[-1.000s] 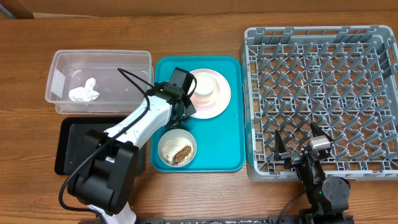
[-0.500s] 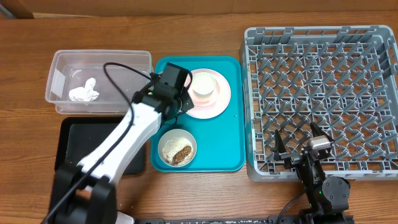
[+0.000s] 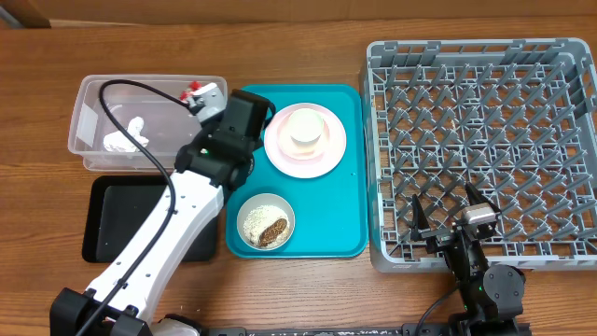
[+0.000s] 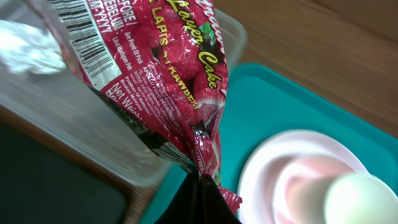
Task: Sort waste into correct bins and load items into the dishwasher
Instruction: 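Carry the red wrapper to the clear bin and release it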
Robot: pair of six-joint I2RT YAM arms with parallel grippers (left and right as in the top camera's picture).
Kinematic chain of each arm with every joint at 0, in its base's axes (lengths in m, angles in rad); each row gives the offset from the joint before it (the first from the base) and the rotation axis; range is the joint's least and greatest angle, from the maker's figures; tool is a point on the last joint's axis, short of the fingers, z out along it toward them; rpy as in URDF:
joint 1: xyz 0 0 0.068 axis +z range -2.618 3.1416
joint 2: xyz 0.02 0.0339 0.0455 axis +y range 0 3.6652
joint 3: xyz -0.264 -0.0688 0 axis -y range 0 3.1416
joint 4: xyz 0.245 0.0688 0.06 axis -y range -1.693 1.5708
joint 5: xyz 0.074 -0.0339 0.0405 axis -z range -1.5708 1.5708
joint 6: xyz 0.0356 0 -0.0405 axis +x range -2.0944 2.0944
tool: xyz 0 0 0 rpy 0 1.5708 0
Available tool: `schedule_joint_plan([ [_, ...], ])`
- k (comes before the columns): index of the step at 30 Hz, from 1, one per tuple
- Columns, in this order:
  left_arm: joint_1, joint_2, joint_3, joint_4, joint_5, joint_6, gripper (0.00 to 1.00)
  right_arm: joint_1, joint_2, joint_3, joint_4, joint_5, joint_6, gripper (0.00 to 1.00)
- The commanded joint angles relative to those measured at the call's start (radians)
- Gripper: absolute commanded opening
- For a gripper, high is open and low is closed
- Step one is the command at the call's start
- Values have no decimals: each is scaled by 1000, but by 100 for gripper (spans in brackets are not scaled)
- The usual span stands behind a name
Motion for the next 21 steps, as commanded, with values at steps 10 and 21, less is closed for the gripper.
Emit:
schedule_joint_plan([
  [10,282,86,17,6,-19,19,4,5,-12,-11,7,10,0,100],
  [21,435,248,17,172,320,161,18,5,-12,-11,7,10,0,100],
])
